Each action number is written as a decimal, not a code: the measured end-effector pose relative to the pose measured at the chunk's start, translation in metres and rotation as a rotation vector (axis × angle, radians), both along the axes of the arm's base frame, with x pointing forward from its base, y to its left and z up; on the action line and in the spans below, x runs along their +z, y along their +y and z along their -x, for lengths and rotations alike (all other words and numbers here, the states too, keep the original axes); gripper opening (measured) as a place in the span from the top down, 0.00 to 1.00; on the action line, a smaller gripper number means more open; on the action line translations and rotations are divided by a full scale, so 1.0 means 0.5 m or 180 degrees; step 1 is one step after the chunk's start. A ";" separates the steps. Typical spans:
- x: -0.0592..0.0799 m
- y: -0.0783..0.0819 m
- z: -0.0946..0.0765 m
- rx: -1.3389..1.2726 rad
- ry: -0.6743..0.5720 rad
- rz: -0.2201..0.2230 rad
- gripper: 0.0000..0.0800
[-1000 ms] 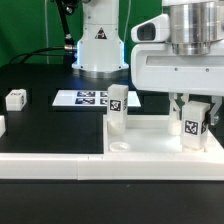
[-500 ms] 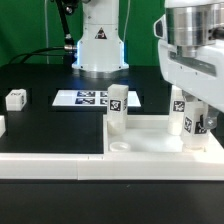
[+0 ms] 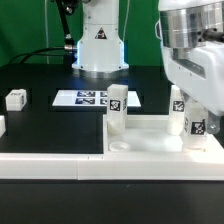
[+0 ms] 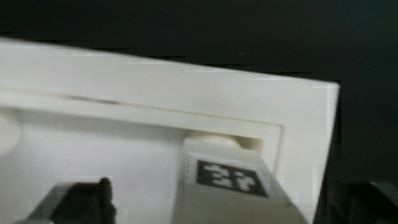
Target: Assemble square table
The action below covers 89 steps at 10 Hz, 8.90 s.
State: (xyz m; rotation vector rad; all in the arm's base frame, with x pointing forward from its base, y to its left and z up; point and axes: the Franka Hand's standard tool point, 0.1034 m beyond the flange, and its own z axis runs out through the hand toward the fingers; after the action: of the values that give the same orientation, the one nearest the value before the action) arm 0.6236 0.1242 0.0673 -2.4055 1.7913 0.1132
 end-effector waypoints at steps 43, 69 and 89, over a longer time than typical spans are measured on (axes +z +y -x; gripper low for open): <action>0.008 -0.022 -0.023 0.2588 -0.0392 0.0387 0.64; 0.005 -0.011 -0.008 0.3562 -0.0339 0.0483 0.37; 0.000 -0.030 -0.005 -0.2307 0.0224 -0.0179 0.53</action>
Offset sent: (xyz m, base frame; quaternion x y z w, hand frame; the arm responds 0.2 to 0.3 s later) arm 0.0000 0.0000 0.0000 0.0000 0.0000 -0.1938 0.9810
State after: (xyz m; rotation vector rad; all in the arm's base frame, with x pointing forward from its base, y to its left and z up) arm 0.6260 0.1092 0.0671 -1.5926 2.5147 0.1620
